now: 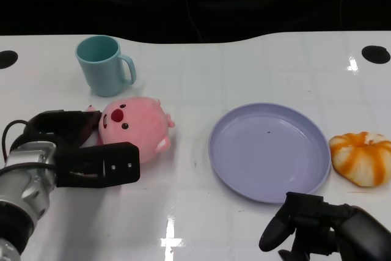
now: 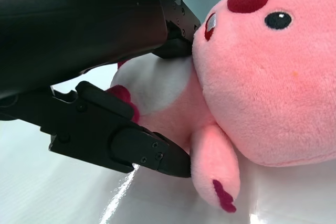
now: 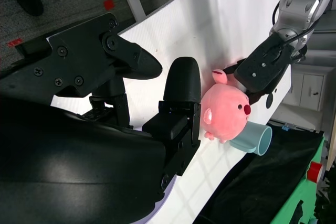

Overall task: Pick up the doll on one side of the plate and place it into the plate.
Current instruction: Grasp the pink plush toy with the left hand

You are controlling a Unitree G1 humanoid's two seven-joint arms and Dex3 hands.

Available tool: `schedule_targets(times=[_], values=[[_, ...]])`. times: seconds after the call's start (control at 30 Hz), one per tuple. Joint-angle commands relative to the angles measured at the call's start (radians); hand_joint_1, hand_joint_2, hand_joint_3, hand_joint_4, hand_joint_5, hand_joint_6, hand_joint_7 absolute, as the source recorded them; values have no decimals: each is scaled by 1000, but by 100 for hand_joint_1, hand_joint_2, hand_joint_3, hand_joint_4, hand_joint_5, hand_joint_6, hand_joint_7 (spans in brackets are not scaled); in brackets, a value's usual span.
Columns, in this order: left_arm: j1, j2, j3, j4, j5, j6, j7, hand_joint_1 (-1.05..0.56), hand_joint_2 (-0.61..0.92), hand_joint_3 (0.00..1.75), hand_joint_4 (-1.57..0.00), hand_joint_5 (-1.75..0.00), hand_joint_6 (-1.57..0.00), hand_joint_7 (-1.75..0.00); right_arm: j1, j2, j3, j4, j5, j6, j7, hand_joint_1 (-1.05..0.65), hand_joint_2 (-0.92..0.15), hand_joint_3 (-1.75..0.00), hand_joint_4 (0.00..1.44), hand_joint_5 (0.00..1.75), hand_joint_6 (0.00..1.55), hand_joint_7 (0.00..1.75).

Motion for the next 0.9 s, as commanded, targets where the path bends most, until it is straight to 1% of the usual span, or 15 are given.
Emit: schedule_targets(times=[0.03,0.1,0.13,0.17,0.2,0.23,0.27,0.3,0.33,0.4,0.53,0.6,0.67,0.77,0.9], values=[[38,-27,-1,95,-41,-49,50,-36,92,6,-73,-22,-80,-10,-1,-2,-2,3,10,1,0,-14,-67,-91,62,163,57,126],[35,-33,6,136,-63,-84,91,-29,92,11,-86,-30,-93,-14,-4,1,1,14,7,-5,-2,-14,-67,-91,62,163,57,126],[33,-35,6,155,-71,-104,111,-27,92,12,-89,-49,-101,-17,-7,2,3,17,4,-4,-3,-14,-66,-91,62,162,57,126],[31,-36,5,173,-77,-124,130,-24,92,13,-86,-93,-110,-24,-9,1,5,18,0,0,-5,-13,-66,-91,63,162,57,126],[31,-39,6,188,-85,-139,143,-23,92,14,-83,-123,-110,-40,-11,1,5,18,-2,7,-7,-13,-66,-91,63,162,57,126],[30,-41,4,201,-89,-148,155,-21,91,15,-85,-148,-106,-72,-13,2,4,17,-1,15,-9,-13,-67,-91,63,162,57,126],[28,-44,-1,212,-90,-150,168,-20,90,20,-86,-164,-94,-116,-13,4,2,17,3,19,-10,-13,-67,-90,63,161,57,125],[28,-46,-6,221,-88,-153,184,-19,89,22,-85,-169,-85,-140,-12,6,-3,19,9,17,-8,-13,-67,-90,63,161,57,125],[28,-49,-10,227,-89,-155,198,-21,90,23,-84,-172,-77,-157,-10,7,-7,22,15,10,-6,-13,-67,-90,63,162,57,125],[33,-53,-13,231,-95,-163,222,-23,91,24,-83,-174,-69,-171,-7,6,-13,26,19,3,-2,-13,-68,-90,62,162,57,125],[57,-54,8,209,-130,-207,274,-21,89,34,-84,-175,-68,-174,1,3,-22,23,24,-1,2,-12,-68,-90,62,163,57,125],[72,-47,22,191,-150,-242,305,-17,66,78,-89,-175,-71,-175,2,2,-24,20,27,3,4,-12,-69,-90,61,163,56,125],[88,-34,35,171,-165,-289,336,-15,52,106,-91,-175,-74,-175,1,2,-23,24,28,-6,4,-13,-69,-90,61,164,56,126],[104,-20,59,151,-187,-336,365,-14,46,123,-92,-175,-77,-175,-1,3,-20,33,30,-18,5,-14,-69,-90,61,166,56,127],[135,-22,131,77,-265,-347,338,-13,43,131,-94,-175,-78,-175,-7,4,-17,47,29,-29,7,-14,-68,-91,62,166,56,127]])
